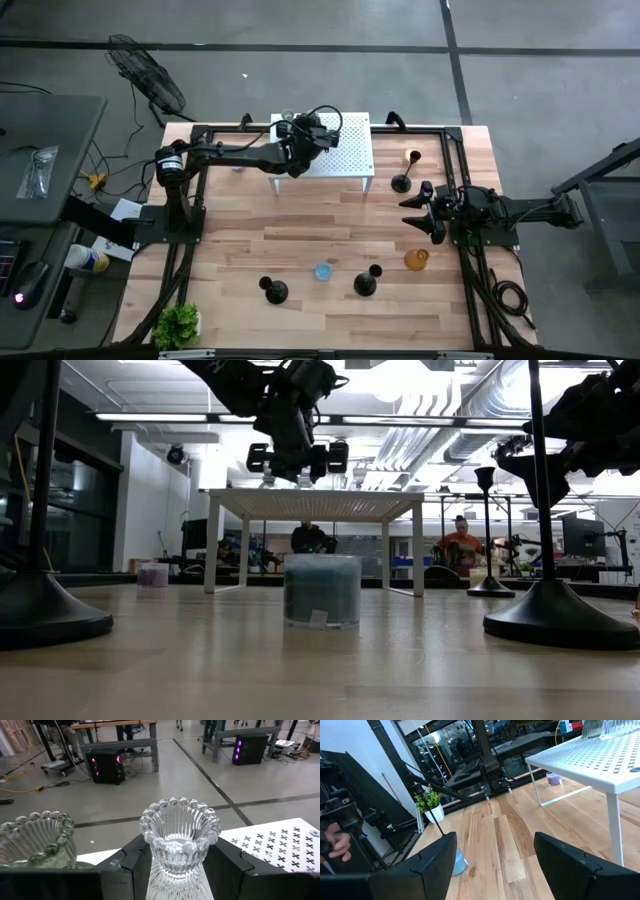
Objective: Pick & Place candle stick holders
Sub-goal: Put the transparent glass candle holder on the shelf aligned with the other glass candle holder
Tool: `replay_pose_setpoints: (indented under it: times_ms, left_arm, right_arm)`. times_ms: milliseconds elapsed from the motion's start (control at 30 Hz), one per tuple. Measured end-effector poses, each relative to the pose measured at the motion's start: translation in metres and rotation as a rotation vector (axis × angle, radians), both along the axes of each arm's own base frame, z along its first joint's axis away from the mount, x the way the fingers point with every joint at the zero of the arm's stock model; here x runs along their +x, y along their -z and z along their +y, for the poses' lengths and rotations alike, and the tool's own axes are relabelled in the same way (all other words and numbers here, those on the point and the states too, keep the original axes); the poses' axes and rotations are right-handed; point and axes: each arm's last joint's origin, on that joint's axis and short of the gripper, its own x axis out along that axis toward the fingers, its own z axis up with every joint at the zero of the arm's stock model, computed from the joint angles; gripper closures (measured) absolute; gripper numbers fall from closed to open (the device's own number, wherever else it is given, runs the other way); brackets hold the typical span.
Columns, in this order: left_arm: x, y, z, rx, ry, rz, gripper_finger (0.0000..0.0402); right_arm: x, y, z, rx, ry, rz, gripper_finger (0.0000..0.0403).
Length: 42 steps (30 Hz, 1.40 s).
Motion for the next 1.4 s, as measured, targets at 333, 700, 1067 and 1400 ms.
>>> replay_pose_setpoints:
  times_ms: [333,700,1067,1400]
  left_arm:
    - [0.0,-0.001,0.0,0.01,-0.009,0.003,0.0249]
    - [0.011,0.007,0.0,0.051,0.012,0.035,0.0249]
    - [0.011,0.008,0.0,0.051,0.003,0.034,0.0249]
    - [0.011,0.008,0.0,0.048,0.011,0.033,0.0249]
  right_arm:
    - [0.0,0.0,0.0,0.0,0.0,0.0,0.0143]
    - [0.0,0.0,0.0,0.0,0.0,0.0,0.0143]
    - [0.0,0.0,0.0,0.0,0.0,0.0,0.0143]
    - [0.0,0.0,0.0,0.0,0.0,0.0,0.0143]
